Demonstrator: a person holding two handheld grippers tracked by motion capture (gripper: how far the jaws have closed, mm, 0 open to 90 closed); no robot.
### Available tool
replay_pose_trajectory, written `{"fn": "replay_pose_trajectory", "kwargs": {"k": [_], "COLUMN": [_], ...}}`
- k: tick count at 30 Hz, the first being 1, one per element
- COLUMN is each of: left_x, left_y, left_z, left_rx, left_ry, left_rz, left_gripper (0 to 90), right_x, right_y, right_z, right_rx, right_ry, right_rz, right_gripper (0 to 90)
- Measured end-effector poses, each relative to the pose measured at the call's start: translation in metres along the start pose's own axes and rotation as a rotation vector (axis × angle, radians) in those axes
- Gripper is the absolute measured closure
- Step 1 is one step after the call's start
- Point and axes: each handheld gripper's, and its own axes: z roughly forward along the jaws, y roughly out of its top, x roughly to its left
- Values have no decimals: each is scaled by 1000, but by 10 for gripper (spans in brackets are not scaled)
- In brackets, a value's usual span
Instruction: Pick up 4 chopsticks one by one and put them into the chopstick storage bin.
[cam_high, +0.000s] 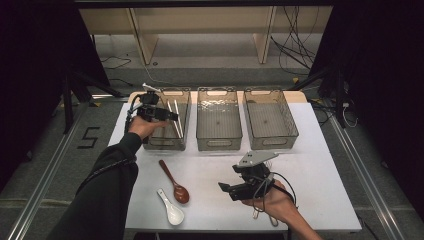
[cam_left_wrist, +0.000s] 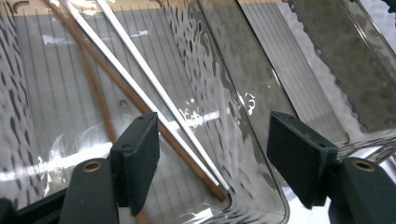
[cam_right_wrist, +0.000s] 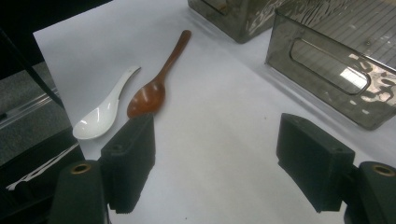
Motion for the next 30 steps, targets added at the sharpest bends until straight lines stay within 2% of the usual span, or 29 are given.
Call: {"fn": "replay_pose_trajectory", "kwargs": {"k": [6, 8, 11, 17, 20, 26, 29, 30], "left_x": [-3, -5, -10, -20, -26, -34, -38, -39], "left_y": [-2, -3, -7, -20, -28, -48, -56, -59], "left_z": [-9, -15, -24, -42, -50, -62, -63, -64], "left_rx": [-22, -46, -63, -77, -89, -111, -102, -98], "left_ry": [-25, -49, -86, -145, -154, -185, -174, -179], "left_rz": [10, 5, 18, 70, 111, 160, 185, 206], "left_gripper": [303, 294, 267, 231, 218, 210, 205, 205], "right_x": [0, 0, -1, -2, -2, -2, -5, -5], "right_y": [0, 0, 0, 0, 0, 0, -1, -1], "right_z": [0, 0, 0, 0, 0, 0, -1, -2], "right_rx": [0, -1, 1, 1, 3, 1, -5, -8], "right_ry": [-2, -2, -5, -7, -9, -13, -22, -25], "right_rz": [1, 2, 4, 9, 5, 11, 18, 17], "right_gripper": [293, 293, 292, 293, 292, 293, 292, 292]}}
